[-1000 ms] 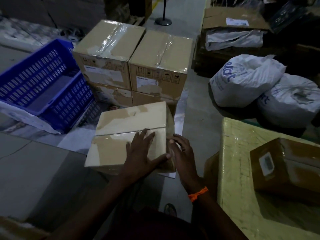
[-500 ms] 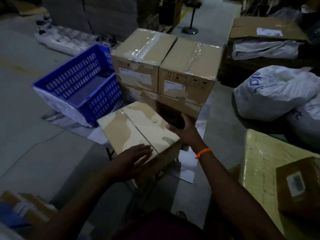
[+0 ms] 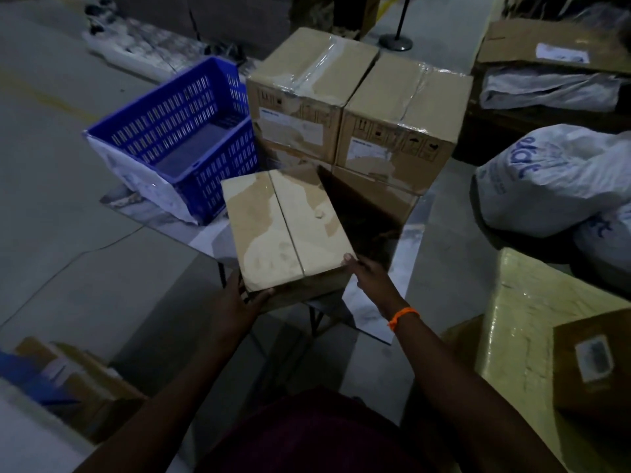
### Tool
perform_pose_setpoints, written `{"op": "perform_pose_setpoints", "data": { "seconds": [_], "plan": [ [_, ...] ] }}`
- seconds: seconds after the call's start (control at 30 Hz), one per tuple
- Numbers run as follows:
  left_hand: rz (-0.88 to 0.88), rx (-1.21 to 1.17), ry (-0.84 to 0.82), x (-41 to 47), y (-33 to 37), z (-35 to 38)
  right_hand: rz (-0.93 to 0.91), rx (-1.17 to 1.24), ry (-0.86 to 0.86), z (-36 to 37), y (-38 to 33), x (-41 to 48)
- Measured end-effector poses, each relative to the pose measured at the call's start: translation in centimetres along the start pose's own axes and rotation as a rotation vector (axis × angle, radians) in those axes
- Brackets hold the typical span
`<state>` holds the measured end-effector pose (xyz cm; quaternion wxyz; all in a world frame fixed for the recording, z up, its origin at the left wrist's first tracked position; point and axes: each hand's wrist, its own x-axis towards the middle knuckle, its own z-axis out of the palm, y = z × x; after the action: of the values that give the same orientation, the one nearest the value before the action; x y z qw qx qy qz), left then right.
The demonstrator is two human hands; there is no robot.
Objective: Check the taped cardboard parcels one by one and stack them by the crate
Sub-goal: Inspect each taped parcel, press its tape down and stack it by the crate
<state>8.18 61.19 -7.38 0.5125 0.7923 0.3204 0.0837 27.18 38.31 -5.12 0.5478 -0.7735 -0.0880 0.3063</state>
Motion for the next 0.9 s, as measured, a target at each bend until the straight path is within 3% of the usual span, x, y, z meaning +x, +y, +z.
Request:
{"op": "perform_pose_setpoints", "data": {
  "seconds": [0.13,0.33,0.57,0.73,0.9],
  "plan": [
    [0.019,-0.059,0.126,-2.0,3.1,-0.5,-0.054,0.067,0.083,0.0,-0.9,-1.6],
    [0.257,-0.083,0.363,-1.9,9.1,-3.9,-0.214,0.283,0.166,-1.1,-6.4,-3.1],
    [0.264,-0.145,0.246,-0.4,13.4,-5.3,-0.351,0.298,0.269,-3.9,-11.4,-3.7],
    [0.193,-0.105,0.161,-0.2,13.4,-3.3,-0.287,0.201,0.186,-5.3,-10.7,-3.3],
    [0.161,-0.149,0.092,0.5,14.0,-1.4,-0.204,0.222,0.253,-6.8,-8.6,-3.5]
  ]
}}
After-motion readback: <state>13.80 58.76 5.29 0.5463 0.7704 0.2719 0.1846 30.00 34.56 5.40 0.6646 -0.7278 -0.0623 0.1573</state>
